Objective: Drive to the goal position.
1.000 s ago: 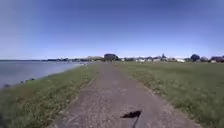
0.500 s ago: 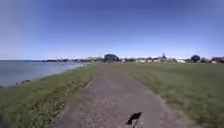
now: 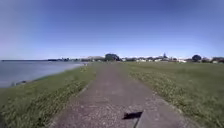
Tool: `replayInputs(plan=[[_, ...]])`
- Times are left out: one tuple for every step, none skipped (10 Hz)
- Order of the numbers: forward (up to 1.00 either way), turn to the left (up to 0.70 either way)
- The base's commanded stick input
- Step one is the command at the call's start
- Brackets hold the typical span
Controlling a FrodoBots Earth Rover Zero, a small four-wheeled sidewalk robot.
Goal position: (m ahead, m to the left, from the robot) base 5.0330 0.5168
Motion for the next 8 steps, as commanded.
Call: replayInputs(plan=[[0.7, 0.0], [0.7, 0.0], [0.7, 0.0], [0.7, 0.0], [0.7, 0.0], [0.7, 0.0], [0.7, 0.0], [0.7, 0.0]])
